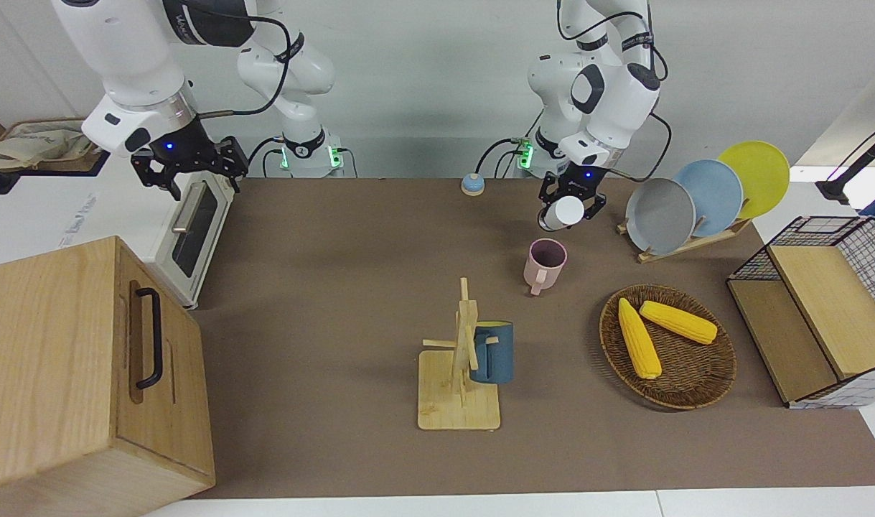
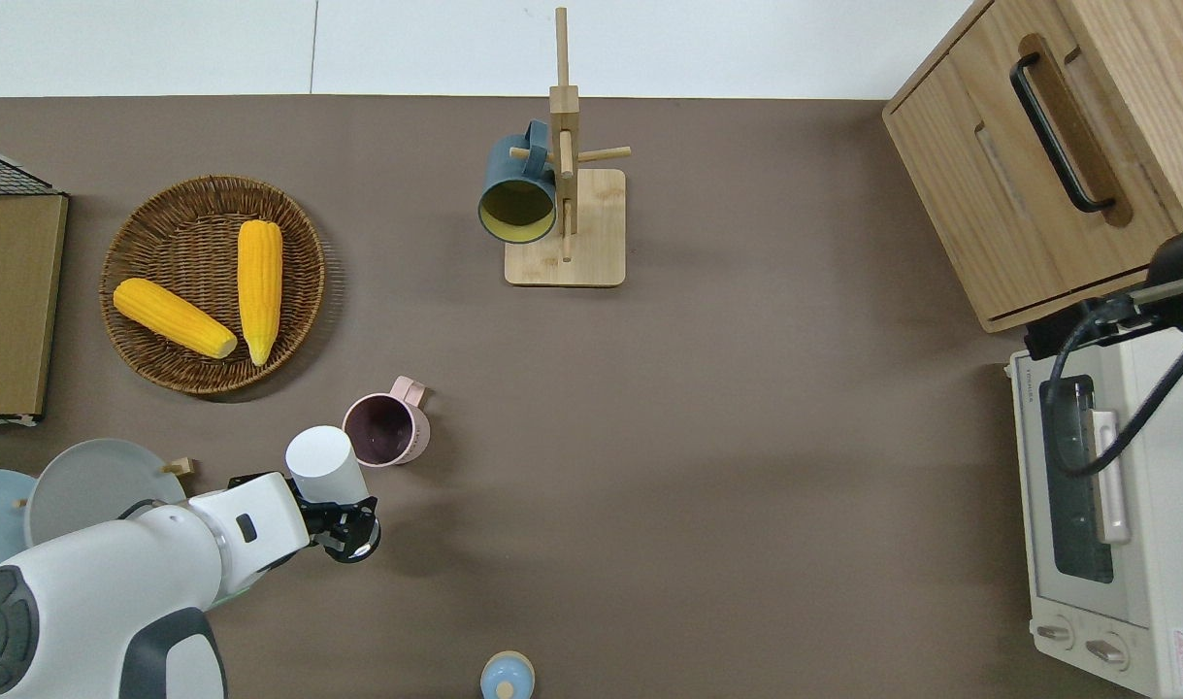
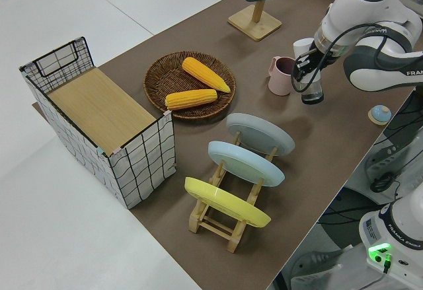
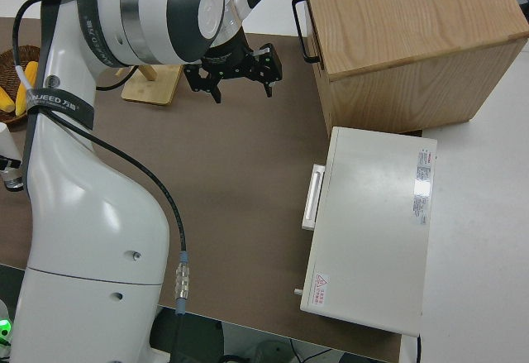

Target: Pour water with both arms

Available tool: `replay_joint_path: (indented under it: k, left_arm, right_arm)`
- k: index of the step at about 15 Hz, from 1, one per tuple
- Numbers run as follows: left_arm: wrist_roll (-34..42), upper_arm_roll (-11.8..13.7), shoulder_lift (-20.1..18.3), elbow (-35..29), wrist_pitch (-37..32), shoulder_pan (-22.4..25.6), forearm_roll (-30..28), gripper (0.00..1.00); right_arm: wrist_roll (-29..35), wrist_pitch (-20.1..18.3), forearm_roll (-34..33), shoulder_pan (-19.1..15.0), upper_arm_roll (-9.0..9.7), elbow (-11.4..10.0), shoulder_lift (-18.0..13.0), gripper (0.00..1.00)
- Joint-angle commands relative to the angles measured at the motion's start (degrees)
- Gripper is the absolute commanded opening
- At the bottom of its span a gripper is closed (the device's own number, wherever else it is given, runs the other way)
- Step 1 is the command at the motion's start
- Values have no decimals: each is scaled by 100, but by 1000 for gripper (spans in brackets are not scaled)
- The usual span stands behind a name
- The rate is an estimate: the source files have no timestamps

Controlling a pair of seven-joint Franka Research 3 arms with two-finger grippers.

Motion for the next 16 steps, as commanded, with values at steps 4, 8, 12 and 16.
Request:
replay_joint_path:
  k: [4,8,12,16]
  left_arm:
    - [-377,85,485,760,-792,49,673,0]
    - [-439,94,520,769,-897,49,752,0]
    - [-570,103,774,1048,-1388,198,1085,0]
    - [-1106,103,1249,1831,-2365,181,1587,0]
  right_arm:
    - [53,26,63,40,10,-34,-89,985]
    - [53,26,72,40,19,-25,-89,985]
    - [53,26,80,40,19,-25,-98,985]
    - [53,26,72,40,19,-25,-89,985]
